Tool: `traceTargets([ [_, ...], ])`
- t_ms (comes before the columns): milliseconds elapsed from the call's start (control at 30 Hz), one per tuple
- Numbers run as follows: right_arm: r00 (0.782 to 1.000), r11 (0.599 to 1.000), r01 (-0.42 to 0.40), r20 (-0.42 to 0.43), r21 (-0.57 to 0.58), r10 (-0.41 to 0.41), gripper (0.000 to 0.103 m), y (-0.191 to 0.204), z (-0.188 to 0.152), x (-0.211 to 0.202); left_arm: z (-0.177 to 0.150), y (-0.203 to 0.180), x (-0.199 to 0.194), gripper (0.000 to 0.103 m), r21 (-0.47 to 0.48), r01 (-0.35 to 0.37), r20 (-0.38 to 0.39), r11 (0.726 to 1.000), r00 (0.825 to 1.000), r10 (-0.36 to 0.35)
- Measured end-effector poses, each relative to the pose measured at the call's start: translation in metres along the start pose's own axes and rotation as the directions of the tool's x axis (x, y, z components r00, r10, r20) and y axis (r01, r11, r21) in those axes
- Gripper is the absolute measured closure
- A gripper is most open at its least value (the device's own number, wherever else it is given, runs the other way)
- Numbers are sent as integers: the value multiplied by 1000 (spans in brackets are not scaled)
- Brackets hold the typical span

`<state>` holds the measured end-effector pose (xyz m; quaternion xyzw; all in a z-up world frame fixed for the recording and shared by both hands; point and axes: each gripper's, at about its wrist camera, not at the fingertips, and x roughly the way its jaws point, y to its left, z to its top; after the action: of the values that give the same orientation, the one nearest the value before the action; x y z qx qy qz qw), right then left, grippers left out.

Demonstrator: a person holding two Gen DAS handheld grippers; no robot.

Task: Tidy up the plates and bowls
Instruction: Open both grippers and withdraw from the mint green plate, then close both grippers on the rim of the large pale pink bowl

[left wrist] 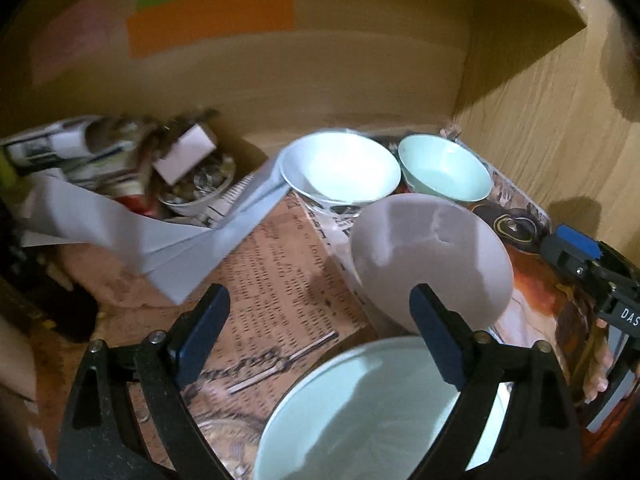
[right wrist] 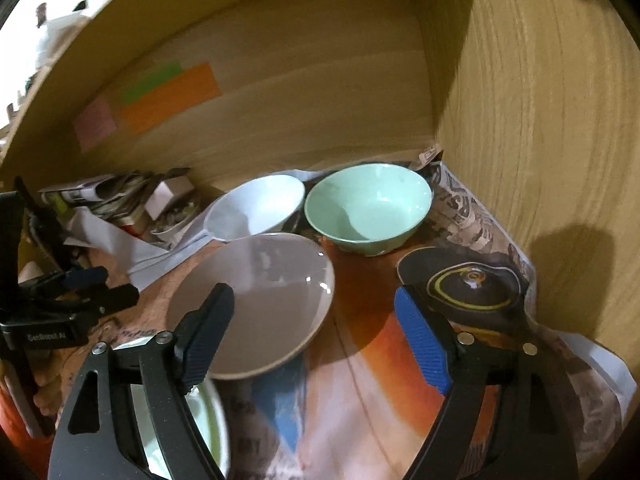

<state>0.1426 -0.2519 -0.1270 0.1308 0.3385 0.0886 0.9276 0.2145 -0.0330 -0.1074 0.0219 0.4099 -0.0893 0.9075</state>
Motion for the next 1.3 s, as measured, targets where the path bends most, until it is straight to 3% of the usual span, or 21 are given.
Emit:
traceTargets([
  [333, 995, 1000, -12, -96, 14, 13, 23, -13, 0, 42, 14, -15, 44, 11, 43, 16, -76, 999, 997, -12],
  [400, 992, 1000, -25, -120, 9, 26, 29, -12, -2, 48, 15, -15, 50, 11, 39, 30, -87, 999, 996, -26],
  [467, 988, 999, -42, -147, 7, 43, 34, -11, -4, 54, 16, -14, 55, 16, 33, 42, -93, 999, 995, -39],
  [667, 979, 997, -74, -188, 2, 73, 54, -7, -9, 65, 16, -13, 65, 49, 24, 77, -132, 997, 989, -73],
  [733, 979, 997, -73, -192, -8, 71, 58, -6, -10, 67, 15, -13, 68, 65, 22, 88, -148, 996, 985, -84],
  [833, 977, 997, -76, -203, -28, 69, 68, -2, -12, 69, 13, -15, 73, 76, 23, 117, -170, 993, 979, -111],
  [1000, 983, 995, -35, -185, -92, 17, 71, 9, -14, 67, 11, -22, 76, 82, 42, 159, -191, 986, 970, -148],
  [1133, 983, 996, -21, -182, -82, 6, 75, 7, -13, 65, 10, -31, 76, 82, 78, 110, -174, 991, 980, -95],
  [1300, 988, 998, -28, -154, -54, 19, 80, 2, -12, 54, 10, -32, 70, 82, 68, 119, -165, 991, 981, -106],
])
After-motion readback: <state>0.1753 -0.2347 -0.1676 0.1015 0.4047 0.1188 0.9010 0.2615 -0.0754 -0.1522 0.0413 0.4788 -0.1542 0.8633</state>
